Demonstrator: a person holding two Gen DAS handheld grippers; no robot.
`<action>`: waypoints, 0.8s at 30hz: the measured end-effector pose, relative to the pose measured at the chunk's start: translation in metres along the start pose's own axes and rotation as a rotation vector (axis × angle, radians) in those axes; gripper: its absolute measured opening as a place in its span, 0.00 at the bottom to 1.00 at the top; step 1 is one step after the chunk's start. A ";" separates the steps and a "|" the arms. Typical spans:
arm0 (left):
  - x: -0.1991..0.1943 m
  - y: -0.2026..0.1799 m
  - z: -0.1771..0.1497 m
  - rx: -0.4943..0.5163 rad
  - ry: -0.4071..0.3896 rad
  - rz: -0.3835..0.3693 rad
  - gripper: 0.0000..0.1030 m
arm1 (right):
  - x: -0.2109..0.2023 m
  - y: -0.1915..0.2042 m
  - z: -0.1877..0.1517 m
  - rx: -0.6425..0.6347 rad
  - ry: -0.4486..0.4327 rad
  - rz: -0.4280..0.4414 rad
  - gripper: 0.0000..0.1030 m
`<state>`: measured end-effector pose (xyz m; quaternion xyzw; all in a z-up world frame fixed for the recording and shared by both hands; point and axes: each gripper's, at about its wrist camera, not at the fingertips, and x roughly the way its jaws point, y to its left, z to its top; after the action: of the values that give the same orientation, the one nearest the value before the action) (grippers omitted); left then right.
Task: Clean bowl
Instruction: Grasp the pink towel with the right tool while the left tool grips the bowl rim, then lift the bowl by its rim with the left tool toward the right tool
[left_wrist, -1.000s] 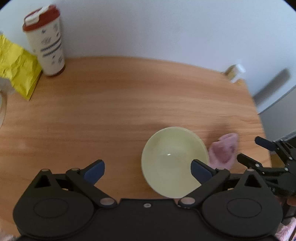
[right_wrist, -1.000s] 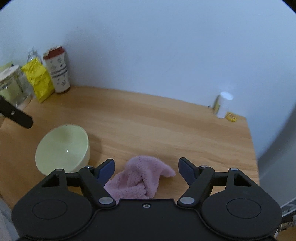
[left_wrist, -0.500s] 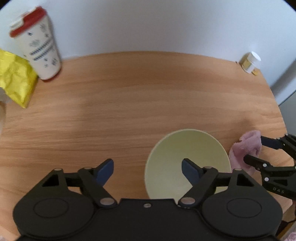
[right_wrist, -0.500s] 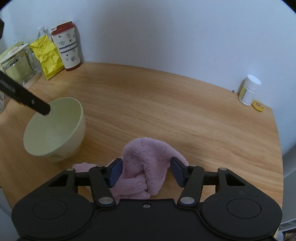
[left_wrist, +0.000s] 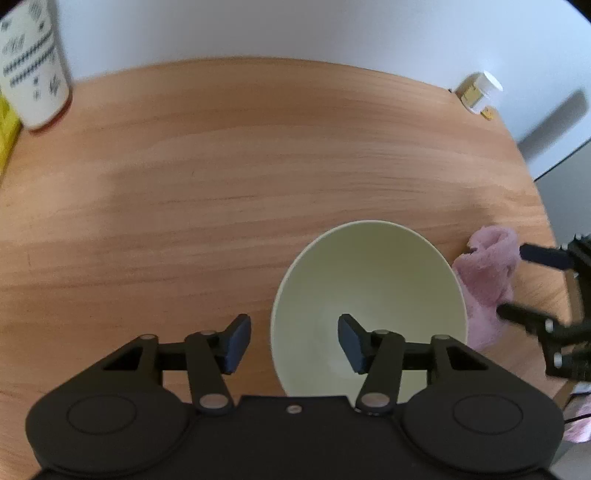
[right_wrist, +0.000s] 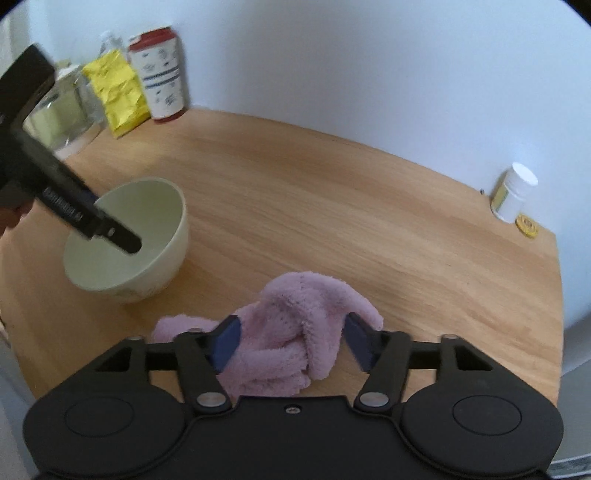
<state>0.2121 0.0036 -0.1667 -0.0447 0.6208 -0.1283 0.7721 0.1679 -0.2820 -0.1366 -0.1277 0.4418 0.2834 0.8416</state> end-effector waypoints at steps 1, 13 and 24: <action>0.001 0.003 0.000 -0.006 0.007 -0.010 0.36 | -0.001 0.000 0.000 -0.018 0.005 0.023 0.78; 0.007 0.006 -0.005 -0.010 0.048 -0.061 0.28 | 0.024 0.007 0.005 -0.298 0.085 0.053 0.72; 0.009 0.004 0.001 -0.007 0.061 -0.071 0.28 | 0.034 0.014 0.001 -0.392 0.142 0.036 0.41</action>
<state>0.2153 0.0048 -0.1756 -0.0657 0.6427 -0.1547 0.7475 0.1758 -0.2579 -0.1637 -0.3007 0.4387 0.3692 0.7621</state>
